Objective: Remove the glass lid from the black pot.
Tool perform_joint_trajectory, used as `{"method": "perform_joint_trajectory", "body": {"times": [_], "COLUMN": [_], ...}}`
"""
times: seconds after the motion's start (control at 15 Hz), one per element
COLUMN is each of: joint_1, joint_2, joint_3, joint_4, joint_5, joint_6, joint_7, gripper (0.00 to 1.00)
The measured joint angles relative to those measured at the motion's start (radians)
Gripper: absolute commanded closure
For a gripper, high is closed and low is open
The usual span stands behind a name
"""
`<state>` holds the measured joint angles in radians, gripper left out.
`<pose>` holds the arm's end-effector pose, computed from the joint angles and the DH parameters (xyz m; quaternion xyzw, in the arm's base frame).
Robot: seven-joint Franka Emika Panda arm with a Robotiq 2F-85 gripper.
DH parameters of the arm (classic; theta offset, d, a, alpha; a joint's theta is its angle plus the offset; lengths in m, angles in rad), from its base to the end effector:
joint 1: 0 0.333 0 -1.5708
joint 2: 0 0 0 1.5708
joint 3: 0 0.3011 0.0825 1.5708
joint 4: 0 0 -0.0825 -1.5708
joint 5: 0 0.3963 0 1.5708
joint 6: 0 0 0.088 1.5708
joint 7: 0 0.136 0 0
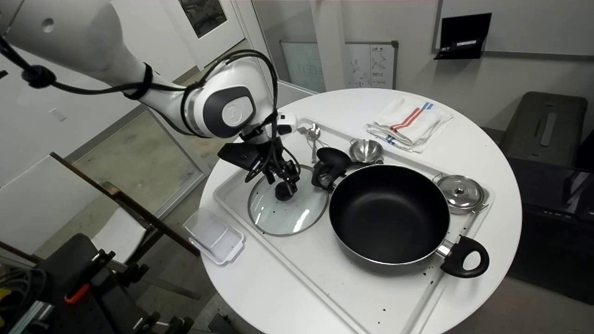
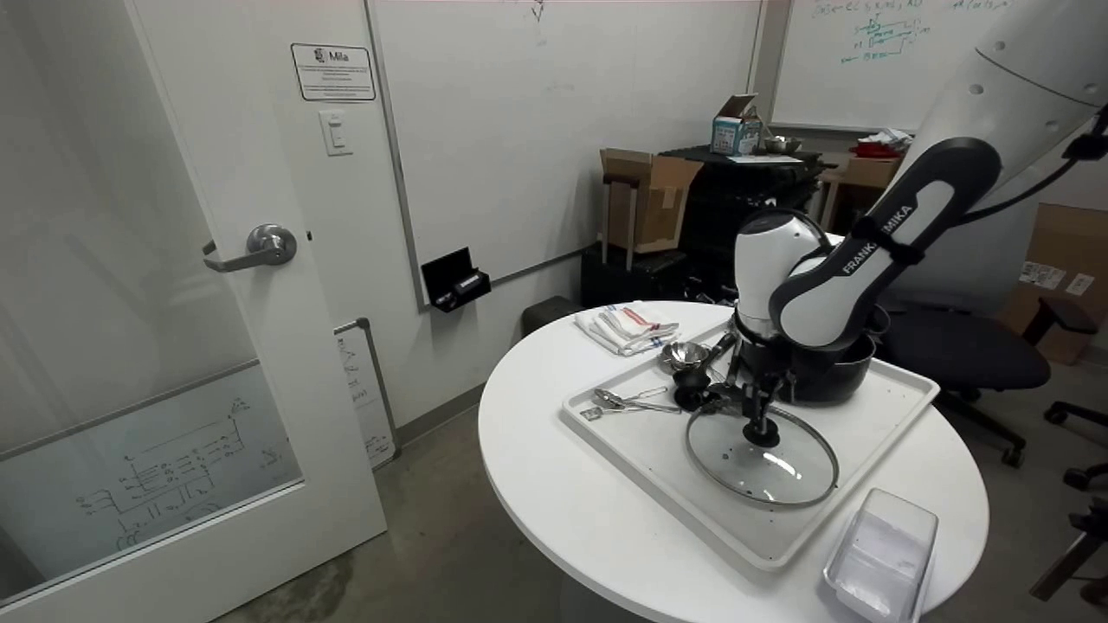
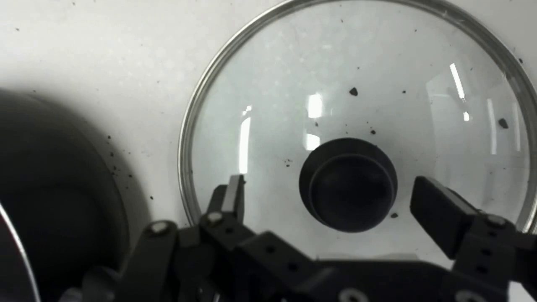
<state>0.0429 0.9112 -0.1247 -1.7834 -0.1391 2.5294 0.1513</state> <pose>0.5985 -0.0554 -0.0139 0.9923 -0.0360 -0.0782 0.0888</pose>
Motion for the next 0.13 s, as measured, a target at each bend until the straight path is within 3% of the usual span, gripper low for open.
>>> {"method": "perform_joint_trajectory", "body": {"times": [0.13], "joint_1": [0.000], "joint_2": [-0.044], "joint_3": [-0.003], "joint_4": [-0.053], "joint_5": [-0.001], "joint_6": [0.000], "joint_7": [-0.002], "gripper": [0.00]}}
